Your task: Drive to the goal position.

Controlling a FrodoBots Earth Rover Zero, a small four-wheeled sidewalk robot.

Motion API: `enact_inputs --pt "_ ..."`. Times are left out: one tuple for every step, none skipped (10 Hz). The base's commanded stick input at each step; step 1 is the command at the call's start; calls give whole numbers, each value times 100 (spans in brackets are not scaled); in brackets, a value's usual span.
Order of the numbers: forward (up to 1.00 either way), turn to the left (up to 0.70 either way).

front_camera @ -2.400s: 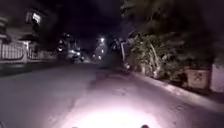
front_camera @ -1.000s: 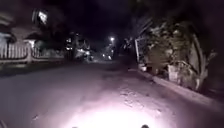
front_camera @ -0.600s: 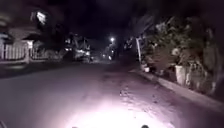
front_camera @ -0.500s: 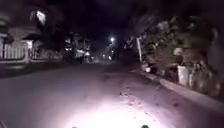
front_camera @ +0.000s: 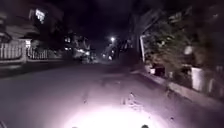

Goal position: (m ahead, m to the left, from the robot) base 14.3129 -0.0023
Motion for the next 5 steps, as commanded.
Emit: enact_inputs --pt "70 0" --pt "70 0" --pt "70 0" --pt "70 0" --pt "70 0"
